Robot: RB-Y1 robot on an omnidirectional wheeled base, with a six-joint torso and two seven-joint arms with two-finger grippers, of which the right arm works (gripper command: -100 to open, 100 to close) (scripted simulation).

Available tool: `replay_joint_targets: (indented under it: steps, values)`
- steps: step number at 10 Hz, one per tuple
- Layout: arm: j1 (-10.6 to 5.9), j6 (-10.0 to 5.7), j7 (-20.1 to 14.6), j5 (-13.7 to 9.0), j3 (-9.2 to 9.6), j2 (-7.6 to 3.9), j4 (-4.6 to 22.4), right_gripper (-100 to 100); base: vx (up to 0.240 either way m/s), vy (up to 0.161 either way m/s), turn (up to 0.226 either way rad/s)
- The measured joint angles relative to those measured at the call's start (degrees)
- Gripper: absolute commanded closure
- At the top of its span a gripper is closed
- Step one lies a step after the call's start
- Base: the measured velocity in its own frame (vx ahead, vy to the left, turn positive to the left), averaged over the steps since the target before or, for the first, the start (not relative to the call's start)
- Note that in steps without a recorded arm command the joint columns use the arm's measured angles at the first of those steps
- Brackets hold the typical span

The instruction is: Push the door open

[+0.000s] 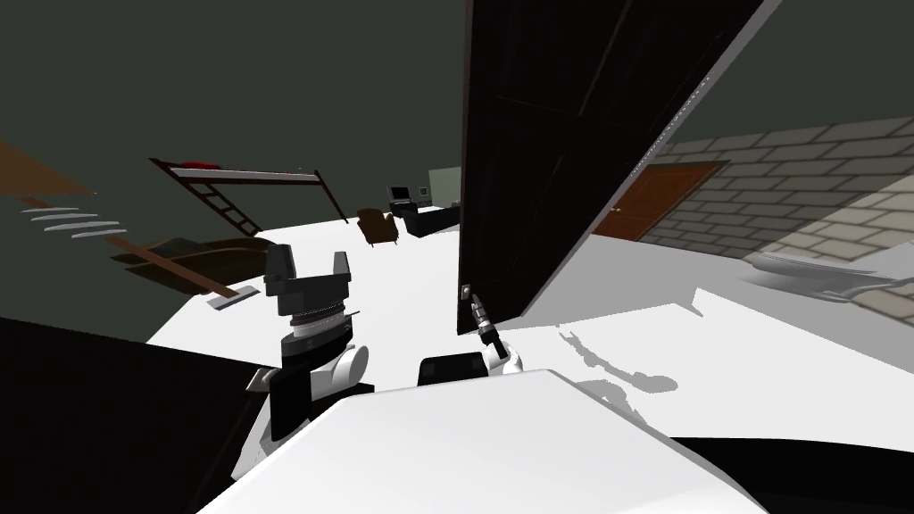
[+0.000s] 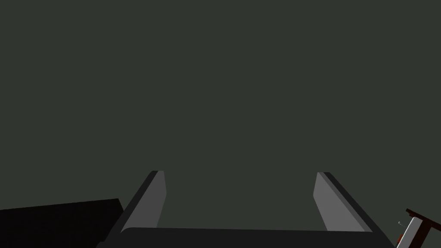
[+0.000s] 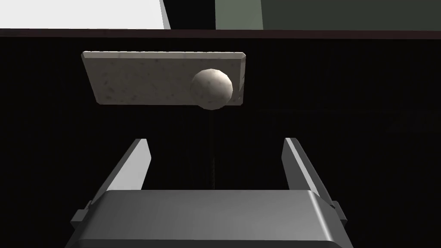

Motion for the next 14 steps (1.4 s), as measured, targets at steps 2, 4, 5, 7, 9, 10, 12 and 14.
replay_joint_targets:
  steps: [2,4,5,7,9,10,12,14]
  values:
    - [-0.06,-0.29,0.13,-0.09,-0.21,0.11,0.13,-100,0.213,0.068,0.028]
    - [-0.12,-0.58,0.19,-0.14,-0.33,0.32,0.3,100,0.043,0.012,-0.001]
    - [-0.13,-0.58,0.19,-0.14,-0.32,0.31,0.26,100,-0.038,-0.011,0.006]
    - [-0.16,-0.5,0.21,-0.13,-0.32,0.29,0.28,100,-0.027,-0.007,0.002]
    - [0.02,-0.38,0.22,-0.1,-0.27,0.29,0.42,100,-0.005,-0.001,-0.002]
    - [0.05,-0.37,0.21,-0.11,-0.27,0.29,0.44,100,0.103,0.066,-0.051]
    - [-0.14,-0.3,0.43,-0.45,-1.15,0.31,1.53,100,0.157,0.109,-0.055]
    - [-0.29,-0.15,0.49,-0.91,-2.35,0.05,1.46,100,0.193,0.1,-0.049]
